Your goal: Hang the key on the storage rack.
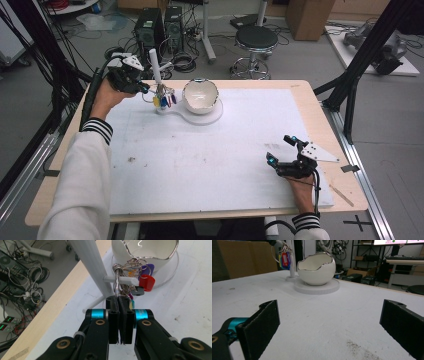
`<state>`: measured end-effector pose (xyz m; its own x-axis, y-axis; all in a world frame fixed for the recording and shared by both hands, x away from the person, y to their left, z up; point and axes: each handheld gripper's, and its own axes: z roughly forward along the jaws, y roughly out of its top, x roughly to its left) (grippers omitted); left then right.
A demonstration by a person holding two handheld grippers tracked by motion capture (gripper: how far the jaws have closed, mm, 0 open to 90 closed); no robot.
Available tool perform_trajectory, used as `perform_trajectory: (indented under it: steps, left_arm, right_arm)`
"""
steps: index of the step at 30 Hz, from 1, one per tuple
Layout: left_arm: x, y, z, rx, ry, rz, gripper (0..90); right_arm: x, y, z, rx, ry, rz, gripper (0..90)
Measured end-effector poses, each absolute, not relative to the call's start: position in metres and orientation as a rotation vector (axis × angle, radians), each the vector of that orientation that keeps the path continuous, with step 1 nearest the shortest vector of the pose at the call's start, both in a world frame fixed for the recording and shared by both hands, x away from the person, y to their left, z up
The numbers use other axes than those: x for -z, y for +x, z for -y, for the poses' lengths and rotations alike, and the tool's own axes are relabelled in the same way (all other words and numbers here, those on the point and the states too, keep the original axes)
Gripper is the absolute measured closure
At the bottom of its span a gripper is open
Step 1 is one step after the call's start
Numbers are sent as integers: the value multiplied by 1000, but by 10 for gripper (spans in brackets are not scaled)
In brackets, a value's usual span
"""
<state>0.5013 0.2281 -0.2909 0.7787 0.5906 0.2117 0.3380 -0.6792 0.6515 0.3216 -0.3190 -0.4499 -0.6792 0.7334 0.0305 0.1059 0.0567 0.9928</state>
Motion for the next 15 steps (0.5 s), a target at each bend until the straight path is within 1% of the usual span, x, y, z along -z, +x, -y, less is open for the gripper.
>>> perform_trajectory:
  steps: [7, 11, 15]
  left_arm:
    - [294, 505, -228, -556, 2351, -701, 866]
    - [295, 505, -229, -593, 2298, -717, 858]
    - [297, 504, -231, -597, 2317, -737, 857]
  right_arm:
    - [450, 322, 319, -1668, 839, -1850, 23]
    - [450, 321, 319, -1670, 839, -1848, 23]
    - [450, 322, 319, -1668, 838, -1844, 23]
